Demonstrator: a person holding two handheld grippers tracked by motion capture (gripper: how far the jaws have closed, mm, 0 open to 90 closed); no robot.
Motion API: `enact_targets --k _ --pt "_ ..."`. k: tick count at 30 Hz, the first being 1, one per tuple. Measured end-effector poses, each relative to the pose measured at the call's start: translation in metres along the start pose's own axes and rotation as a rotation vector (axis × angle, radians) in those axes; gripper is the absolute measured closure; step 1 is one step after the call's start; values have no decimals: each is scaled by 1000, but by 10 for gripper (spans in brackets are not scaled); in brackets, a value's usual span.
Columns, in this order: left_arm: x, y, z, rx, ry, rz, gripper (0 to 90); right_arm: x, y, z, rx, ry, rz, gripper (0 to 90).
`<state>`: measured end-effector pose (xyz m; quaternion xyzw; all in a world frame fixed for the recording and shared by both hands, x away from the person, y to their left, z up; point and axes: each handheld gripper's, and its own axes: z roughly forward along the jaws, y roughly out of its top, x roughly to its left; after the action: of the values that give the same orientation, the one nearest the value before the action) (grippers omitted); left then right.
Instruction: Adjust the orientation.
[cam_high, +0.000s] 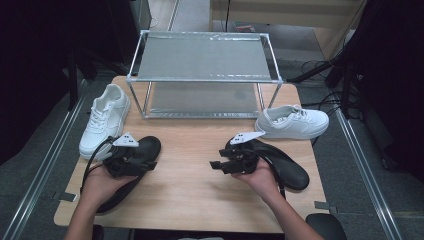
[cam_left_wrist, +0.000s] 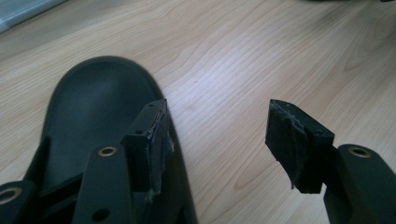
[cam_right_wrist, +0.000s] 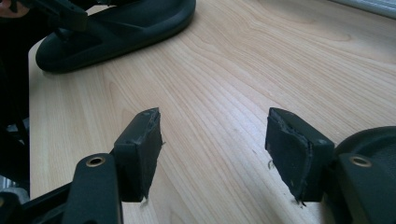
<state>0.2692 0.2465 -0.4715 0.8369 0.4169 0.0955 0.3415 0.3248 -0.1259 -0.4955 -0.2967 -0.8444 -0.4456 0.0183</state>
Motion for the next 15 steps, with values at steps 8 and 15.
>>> enact_targets --k 8,15 --pt "9 -18 -12 -16 50 35 484 2 0 3 7 2 -6 372" --pt "16 -29 -8 16 11 -34 508 2 0 4 13 -3 -10 371"
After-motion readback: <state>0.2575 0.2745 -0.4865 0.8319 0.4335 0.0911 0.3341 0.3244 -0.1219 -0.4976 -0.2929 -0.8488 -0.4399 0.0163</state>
